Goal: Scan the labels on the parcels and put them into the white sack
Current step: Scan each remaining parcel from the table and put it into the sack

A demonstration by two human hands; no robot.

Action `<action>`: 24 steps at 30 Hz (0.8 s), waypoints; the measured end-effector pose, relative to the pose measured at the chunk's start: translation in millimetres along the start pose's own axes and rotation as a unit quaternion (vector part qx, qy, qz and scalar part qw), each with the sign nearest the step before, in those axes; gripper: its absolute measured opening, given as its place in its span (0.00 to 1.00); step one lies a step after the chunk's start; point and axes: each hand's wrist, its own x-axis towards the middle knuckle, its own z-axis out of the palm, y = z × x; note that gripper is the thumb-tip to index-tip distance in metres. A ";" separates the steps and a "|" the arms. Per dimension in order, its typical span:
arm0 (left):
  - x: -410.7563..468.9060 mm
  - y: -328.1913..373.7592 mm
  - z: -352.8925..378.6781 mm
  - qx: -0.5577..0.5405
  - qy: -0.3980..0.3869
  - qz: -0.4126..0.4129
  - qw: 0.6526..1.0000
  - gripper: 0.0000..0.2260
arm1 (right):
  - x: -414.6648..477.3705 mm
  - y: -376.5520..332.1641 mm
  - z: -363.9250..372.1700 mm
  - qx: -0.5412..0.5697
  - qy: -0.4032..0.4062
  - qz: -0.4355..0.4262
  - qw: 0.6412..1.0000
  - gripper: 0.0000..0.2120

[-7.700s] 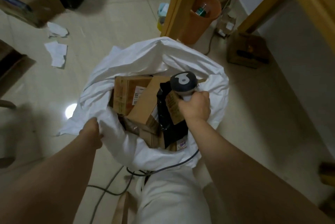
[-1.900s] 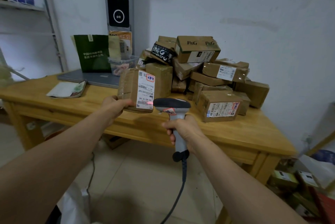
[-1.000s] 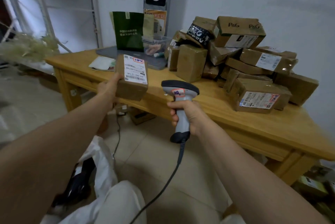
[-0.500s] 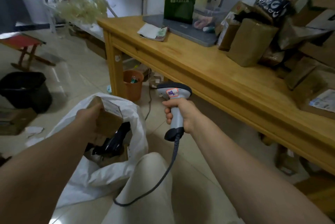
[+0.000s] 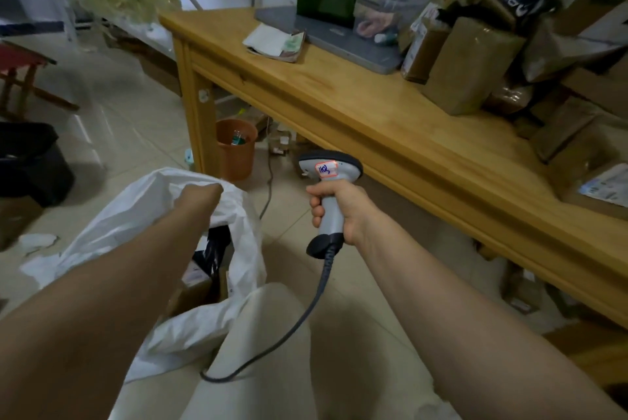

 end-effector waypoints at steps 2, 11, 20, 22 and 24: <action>-20.3 19.4 16.5 -0.003 -0.008 0.066 0.998 0.18 | -7.1 -4.5 -11.9 0.008 0.006 -0.021 1.000 0.06; -166.6 129.9 160.1 0.061 -0.166 0.321 0.931 0.27 | -75.3 -46.3 -118.3 0.075 0.128 -0.158 0.976 0.08; -310.6 177.1 281.6 0.124 -0.330 0.463 0.813 0.35 | -144.8 -57.4 -253.6 0.219 0.246 -0.235 0.915 0.06; -332.3 184.6 304.4 0.143 -0.333 0.488 0.794 0.39 | -152.2 -60.1 -278.8 0.233 0.267 -0.239 0.904 0.06; -349.9 193.3 325.0 0.167 -0.336 0.508 0.775 0.45 | -156.2 -62.3 -301.0 0.244 0.289 -0.246 0.892 0.06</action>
